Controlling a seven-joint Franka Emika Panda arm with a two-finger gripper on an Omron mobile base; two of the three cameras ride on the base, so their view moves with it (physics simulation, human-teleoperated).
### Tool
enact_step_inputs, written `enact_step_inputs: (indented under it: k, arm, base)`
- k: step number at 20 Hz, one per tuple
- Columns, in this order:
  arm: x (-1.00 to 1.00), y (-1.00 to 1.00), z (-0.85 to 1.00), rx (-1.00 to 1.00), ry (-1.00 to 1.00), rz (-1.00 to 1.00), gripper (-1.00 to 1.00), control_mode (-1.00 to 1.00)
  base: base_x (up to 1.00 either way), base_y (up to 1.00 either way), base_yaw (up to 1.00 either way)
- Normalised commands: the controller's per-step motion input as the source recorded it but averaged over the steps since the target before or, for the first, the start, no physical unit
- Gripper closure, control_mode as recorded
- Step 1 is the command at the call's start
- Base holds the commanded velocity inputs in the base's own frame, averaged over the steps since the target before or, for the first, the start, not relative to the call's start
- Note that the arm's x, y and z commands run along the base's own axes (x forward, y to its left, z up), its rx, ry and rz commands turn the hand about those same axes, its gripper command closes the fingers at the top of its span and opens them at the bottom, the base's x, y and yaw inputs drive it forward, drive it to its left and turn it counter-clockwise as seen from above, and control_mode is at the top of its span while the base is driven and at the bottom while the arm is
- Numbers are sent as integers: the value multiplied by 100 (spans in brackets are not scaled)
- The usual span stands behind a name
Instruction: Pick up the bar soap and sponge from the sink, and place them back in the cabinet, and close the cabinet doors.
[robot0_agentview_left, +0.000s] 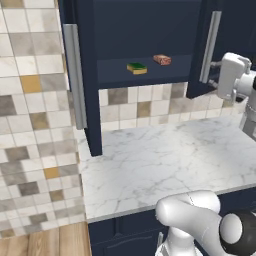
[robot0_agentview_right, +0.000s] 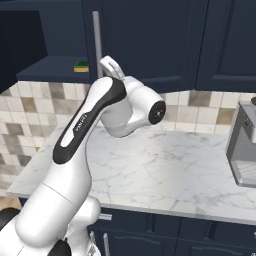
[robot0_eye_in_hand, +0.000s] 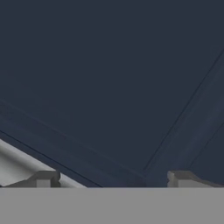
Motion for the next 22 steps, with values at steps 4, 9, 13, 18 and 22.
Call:
enact_step_inputs:
  k: [4, 9, 13, 18, 22]
  arm:
    - [35, 32, 0, -1, -4, -4, -100, -100]
    - [33, 22, 0, 0, -4, -1, -100, -100]
    - [32, 23, 0, 0, -2, 0, -100, -100]
    - [28, 24, 0, 0, 0, -1, -100, -100]
    - [31, 25, 0, 0, 0, 0, -100, -100]
  base:
    - [0, 0, 0]
    - [0, 0, 0]
    - [0, 0, 0]
    - [0, 0, 0]
    - [0, 0, 0]
